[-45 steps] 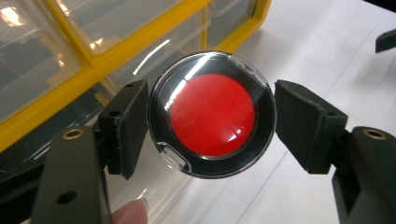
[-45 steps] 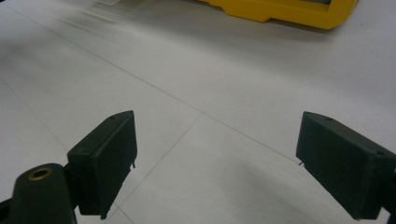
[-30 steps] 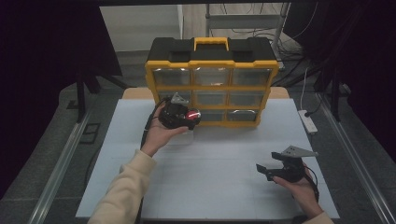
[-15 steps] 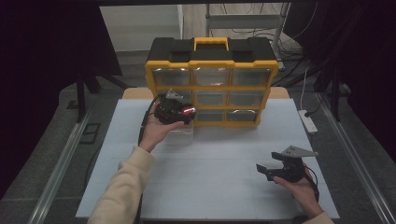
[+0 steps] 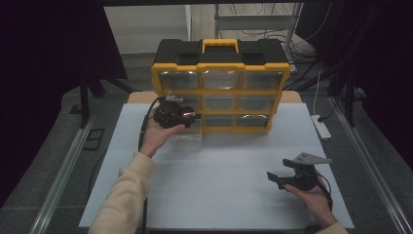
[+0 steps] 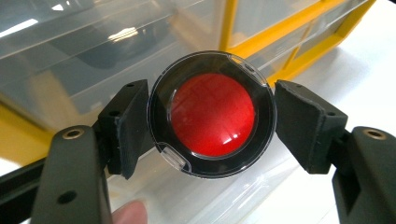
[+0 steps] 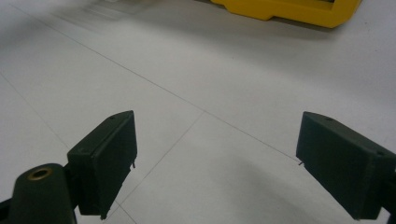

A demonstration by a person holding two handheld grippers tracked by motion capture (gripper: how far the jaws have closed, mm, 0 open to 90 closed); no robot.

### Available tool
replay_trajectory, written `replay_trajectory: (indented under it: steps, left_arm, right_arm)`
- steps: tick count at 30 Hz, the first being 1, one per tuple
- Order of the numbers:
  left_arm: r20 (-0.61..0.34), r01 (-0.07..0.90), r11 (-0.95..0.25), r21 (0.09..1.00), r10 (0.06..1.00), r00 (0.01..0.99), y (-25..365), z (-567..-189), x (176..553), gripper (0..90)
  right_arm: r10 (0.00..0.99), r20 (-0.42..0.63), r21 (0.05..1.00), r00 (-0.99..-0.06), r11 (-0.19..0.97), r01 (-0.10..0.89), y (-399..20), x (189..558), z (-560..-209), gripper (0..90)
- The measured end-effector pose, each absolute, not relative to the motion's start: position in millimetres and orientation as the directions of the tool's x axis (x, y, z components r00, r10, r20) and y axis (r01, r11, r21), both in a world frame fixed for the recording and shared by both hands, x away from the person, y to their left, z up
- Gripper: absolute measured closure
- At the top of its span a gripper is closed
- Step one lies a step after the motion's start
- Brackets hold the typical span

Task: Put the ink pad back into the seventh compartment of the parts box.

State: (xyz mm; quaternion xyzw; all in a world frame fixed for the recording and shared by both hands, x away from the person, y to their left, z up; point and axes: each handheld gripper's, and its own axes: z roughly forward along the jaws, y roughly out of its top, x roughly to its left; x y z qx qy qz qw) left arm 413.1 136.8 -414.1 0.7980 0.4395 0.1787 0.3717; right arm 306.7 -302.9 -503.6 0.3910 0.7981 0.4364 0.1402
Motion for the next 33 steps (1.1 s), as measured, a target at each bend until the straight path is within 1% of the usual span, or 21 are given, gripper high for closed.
replay_trajectory:
  steps: [10, 22, 33]
  left_arm:
    - [-0.044, 0.575, -0.340, 0.744, 0.835, 0.549, 142.0, -417.7, 414.4, 30.2]
    - [-0.062, 0.614, -0.359, 0.704, 0.829, 0.556, 140.4, -436.2, 417.3, 30.2]
    - [-0.062, 0.618, -0.364, 0.697, 0.828, 0.557, 137.5, -440.9, 417.8, 30.1]
  right_arm:
    - [0.747, 0.113, 0.805, -0.655, 0.317, 0.501, -302.5, 306.9, -504.0, 12.7]
    - [0.746, 0.114, 0.801, -0.656, 0.322, 0.505, -302.2, 307.1, -504.4, 12.6]
    - [0.743, 0.115, 0.801, -0.659, 0.323, 0.504, -301.9, 307.3, -504.6, 12.6]
